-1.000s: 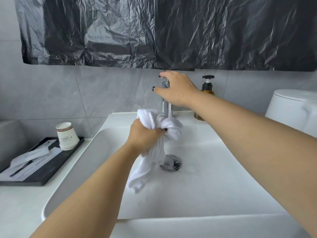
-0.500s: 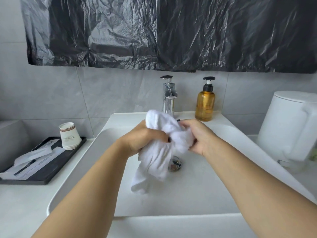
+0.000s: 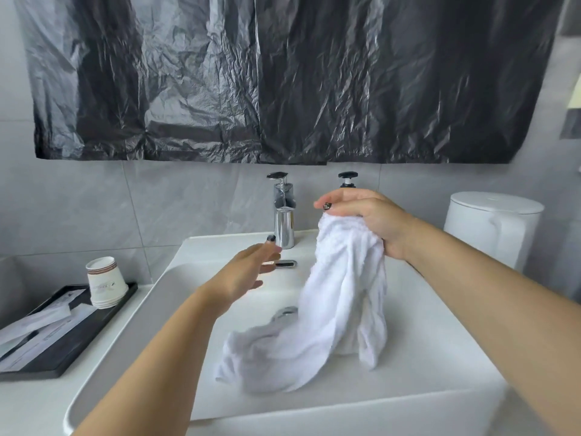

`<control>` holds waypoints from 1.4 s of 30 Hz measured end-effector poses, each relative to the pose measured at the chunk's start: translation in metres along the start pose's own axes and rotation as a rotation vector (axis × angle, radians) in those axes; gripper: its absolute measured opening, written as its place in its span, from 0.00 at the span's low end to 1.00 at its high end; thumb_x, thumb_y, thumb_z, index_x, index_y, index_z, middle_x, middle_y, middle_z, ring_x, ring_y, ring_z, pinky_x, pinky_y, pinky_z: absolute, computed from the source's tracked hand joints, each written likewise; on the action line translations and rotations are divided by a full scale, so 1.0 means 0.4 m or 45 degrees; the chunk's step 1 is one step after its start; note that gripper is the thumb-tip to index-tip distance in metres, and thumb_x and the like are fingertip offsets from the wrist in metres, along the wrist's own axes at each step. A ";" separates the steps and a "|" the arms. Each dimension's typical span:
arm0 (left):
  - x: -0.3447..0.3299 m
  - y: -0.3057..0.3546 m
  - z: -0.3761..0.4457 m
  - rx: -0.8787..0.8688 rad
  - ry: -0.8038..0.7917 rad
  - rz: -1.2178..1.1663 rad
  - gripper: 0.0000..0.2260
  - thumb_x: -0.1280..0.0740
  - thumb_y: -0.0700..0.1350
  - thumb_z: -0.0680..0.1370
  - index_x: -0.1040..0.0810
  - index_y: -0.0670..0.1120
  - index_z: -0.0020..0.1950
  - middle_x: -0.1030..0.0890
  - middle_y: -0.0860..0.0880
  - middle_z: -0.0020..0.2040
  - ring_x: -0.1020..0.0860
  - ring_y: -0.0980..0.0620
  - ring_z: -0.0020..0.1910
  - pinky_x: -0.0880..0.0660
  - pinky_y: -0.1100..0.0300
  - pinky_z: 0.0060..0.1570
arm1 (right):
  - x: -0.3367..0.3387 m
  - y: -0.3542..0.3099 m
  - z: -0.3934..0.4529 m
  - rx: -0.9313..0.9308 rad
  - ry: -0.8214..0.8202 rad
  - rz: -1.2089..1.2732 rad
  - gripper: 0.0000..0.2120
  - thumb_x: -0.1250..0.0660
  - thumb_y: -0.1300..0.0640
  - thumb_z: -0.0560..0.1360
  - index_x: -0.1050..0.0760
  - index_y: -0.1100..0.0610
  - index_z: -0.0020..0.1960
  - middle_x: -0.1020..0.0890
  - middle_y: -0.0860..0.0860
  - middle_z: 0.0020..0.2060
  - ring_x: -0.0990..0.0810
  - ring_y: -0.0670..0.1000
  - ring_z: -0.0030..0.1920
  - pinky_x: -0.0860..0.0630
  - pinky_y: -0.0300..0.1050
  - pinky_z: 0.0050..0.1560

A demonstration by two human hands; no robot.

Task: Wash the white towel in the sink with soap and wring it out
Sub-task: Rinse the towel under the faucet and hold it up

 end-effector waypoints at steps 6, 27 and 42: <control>-0.120 0.081 -0.048 0.002 -0.491 -0.225 0.29 0.40 0.65 0.75 0.21 0.41 0.61 0.17 0.40 0.55 0.18 0.45 0.53 0.23 0.51 0.55 | -0.013 -0.049 -0.012 0.080 -0.017 -0.144 0.08 0.34 0.68 0.76 0.19 0.57 0.47 0.19 0.52 0.38 0.22 0.45 0.34 0.25 0.35 0.36; -0.102 0.244 -0.129 -0.170 -0.196 -0.631 0.17 0.37 0.51 0.80 0.25 0.44 0.66 0.17 0.40 0.58 0.18 0.44 0.57 0.28 0.46 0.67 | -0.054 0.147 -0.150 -0.458 0.052 0.611 0.27 0.45 0.38 0.80 0.20 0.57 0.60 0.16 0.57 0.54 0.18 0.57 0.56 0.24 0.54 0.59; 0.206 0.132 -0.158 0.118 0.526 -0.540 0.22 0.21 0.40 0.65 0.19 0.40 0.58 0.17 0.43 0.57 0.18 0.43 0.54 0.21 0.49 0.57 | 0.101 -0.093 -0.047 -0.309 0.760 -0.648 0.15 0.24 0.59 0.68 0.24 0.62 0.51 0.24 0.55 0.44 0.26 0.55 0.43 0.30 0.41 0.37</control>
Point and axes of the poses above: each hand's wrist, its own z-axis towards the middle knuckle, its own x-axis out of the back of the hand, y = z × x, the point moved 4 cm from there along z, towards the middle knuckle
